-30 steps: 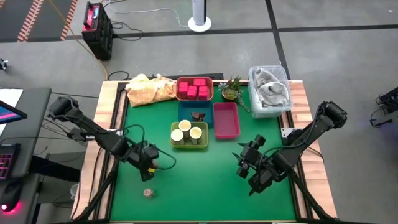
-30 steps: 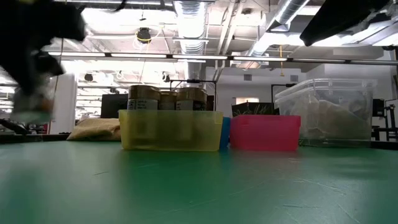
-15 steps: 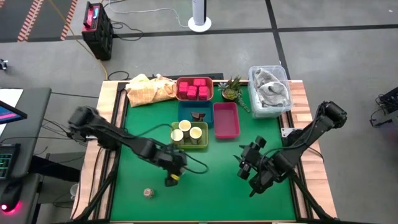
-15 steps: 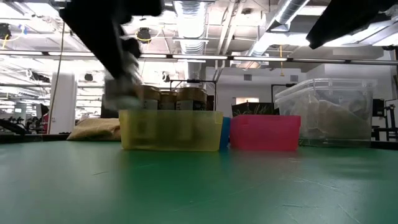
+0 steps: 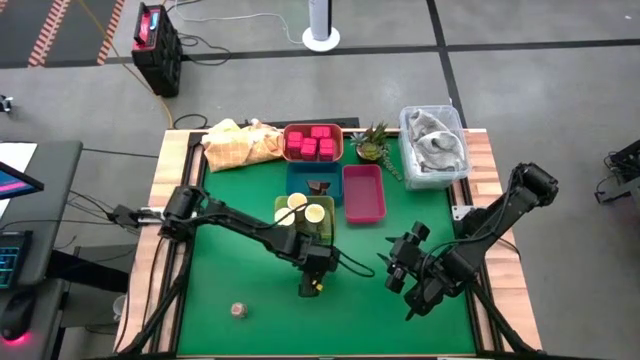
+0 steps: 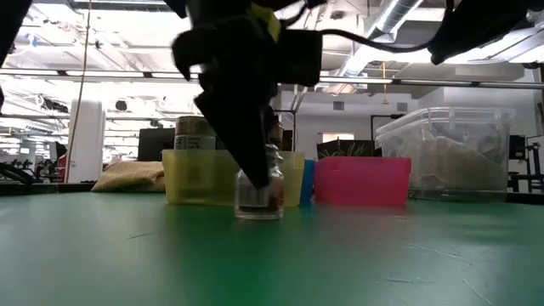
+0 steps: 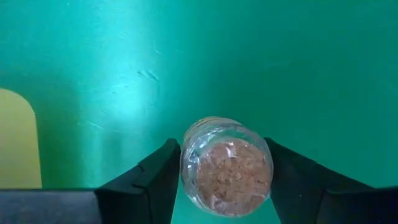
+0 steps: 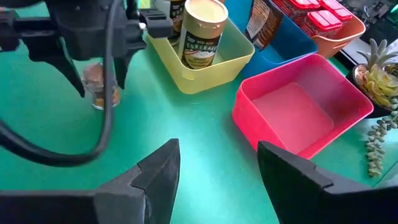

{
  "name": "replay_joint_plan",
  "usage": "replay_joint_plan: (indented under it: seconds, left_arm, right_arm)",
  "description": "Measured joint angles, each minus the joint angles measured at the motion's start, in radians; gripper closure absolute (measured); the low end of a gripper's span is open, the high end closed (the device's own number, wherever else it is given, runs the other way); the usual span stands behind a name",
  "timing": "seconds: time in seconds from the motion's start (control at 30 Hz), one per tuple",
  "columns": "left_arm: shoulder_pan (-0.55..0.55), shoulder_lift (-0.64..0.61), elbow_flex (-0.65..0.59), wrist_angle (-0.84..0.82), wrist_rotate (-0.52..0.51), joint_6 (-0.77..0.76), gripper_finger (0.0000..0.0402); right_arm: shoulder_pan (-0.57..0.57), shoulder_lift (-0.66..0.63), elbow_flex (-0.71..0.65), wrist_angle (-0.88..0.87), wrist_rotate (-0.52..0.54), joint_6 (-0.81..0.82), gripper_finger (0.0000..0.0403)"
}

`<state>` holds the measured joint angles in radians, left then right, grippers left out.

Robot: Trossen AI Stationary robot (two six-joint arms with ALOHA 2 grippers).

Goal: Sort spices by type
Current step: Move the top transparent seasoning bottle to the center of the table, then move the left transparent seasoning bottle to the center of the table

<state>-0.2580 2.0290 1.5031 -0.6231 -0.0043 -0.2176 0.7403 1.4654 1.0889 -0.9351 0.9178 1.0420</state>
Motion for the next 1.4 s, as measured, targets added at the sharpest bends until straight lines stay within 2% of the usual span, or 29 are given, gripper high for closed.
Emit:
replay_joint_plan:
  seconds: [0.47,0.63,0.83,1.0,1.1,1.23,1.4]
  left_arm:
    - [0.0,-0.071,0.007,-0.023,-0.076,0.008,0.0106]
    - [-0.023,-0.159,0.007,-0.122,-0.084,0.006,0.0098]
    - [-0.183,-0.261,0.004,-0.362,-0.086,-0.154,0.0098]
    - [-0.35,-0.278,-0.003,-0.409,-0.085,-0.351,0.0097]
    - [-0.431,-0.278,-0.003,-0.42,-0.133,-0.425,0.0097]
    - [-0.499,-0.278,-0.003,-0.482,-0.241,-0.511,0.0097]
    - [-0.525,-0.278,-0.024,-0.509,-0.262,-0.556,0.0097]
  right_arm:
    - [-0.002,0.0,0.0,0.0,0.0,0.003,0.0159]
    - [-0.001,0.0,0.0,-0.002,0.0,0.004,0.0159]
    - [-0.001,0.0,0.0,-0.006,0.0,0.004,0.0159]
    - [-0.001,0.0,0.0,-0.013,0.0,0.004,0.0159]
    - [-0.001,0.0,0.0,-0.013,0.0,0.005,0.0159]
    - [-0.003,0.0,0.0,-0.013,0.0,0.005,0.0159]
    - [-0.01,0.0,0.0,-0.012,0.0,0.004,0.0159]
